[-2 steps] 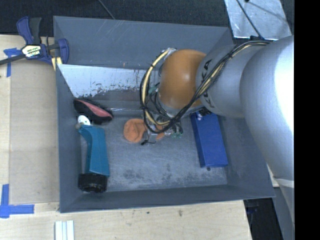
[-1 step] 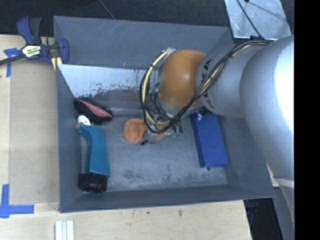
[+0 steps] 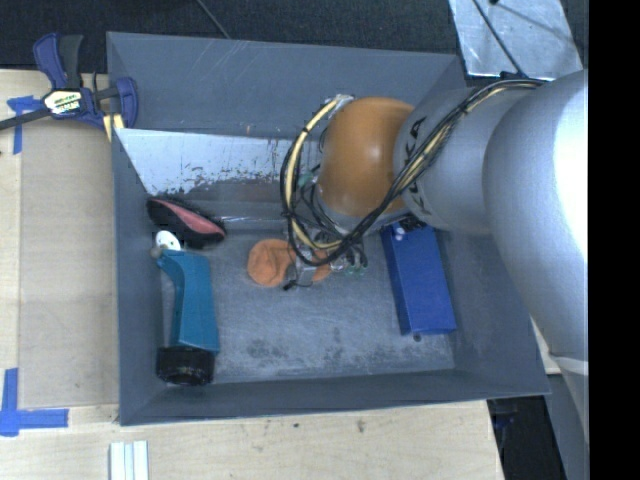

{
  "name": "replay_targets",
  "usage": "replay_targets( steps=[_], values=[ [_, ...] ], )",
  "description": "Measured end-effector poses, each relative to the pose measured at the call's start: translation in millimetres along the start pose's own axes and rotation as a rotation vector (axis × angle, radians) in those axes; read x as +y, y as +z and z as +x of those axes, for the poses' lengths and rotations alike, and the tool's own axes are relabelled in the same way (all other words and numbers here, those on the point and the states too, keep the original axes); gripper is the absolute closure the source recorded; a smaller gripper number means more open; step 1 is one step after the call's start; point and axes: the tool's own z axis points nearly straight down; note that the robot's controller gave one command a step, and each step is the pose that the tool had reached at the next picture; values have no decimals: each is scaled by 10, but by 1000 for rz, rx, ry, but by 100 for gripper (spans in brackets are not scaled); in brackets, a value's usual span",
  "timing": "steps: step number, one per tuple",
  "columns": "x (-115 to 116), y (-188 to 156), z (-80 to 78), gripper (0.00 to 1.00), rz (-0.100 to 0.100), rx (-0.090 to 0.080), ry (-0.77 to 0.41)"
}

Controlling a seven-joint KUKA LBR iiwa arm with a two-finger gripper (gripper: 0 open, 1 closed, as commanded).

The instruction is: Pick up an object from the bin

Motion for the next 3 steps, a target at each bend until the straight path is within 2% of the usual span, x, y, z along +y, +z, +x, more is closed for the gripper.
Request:
replay_targets(
  steps=[1, 3],
  values=[
    [-2, -177, 19, 100, 1, 12, 0],
    [-3, -478, 8, 100, 1, 12, 0]
  ],
)
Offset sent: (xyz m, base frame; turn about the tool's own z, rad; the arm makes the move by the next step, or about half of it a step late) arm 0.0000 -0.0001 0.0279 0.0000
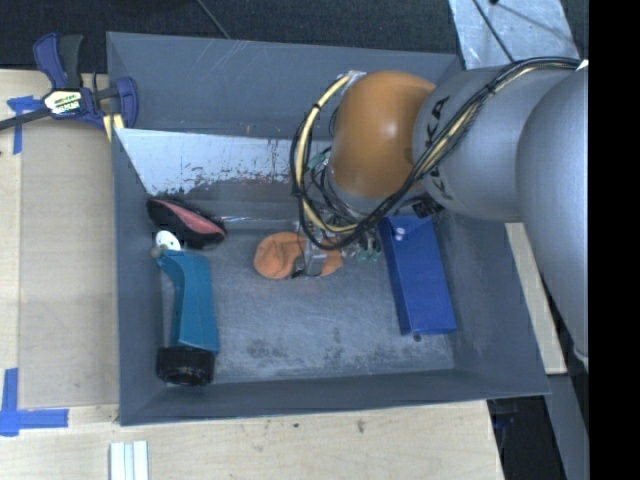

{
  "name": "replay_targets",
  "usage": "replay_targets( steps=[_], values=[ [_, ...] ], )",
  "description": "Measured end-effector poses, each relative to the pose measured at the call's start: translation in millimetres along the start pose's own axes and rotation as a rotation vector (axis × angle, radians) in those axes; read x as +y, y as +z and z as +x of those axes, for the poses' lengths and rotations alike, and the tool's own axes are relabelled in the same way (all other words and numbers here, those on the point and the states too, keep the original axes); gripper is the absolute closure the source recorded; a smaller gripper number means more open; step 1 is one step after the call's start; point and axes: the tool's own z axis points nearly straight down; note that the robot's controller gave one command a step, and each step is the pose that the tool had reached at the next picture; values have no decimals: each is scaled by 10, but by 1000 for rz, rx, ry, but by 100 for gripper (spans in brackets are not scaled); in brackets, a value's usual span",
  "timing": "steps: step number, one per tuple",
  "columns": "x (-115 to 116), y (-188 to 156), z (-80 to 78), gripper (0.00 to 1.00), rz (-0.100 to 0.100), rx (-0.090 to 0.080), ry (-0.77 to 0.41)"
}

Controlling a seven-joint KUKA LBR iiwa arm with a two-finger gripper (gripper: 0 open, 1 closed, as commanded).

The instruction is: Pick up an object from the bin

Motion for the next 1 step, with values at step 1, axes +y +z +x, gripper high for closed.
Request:
replay_targets(
  steps=[1],
  values=[
    [-1, -178, 5, 100, 0, 2, 0]
  ],
)
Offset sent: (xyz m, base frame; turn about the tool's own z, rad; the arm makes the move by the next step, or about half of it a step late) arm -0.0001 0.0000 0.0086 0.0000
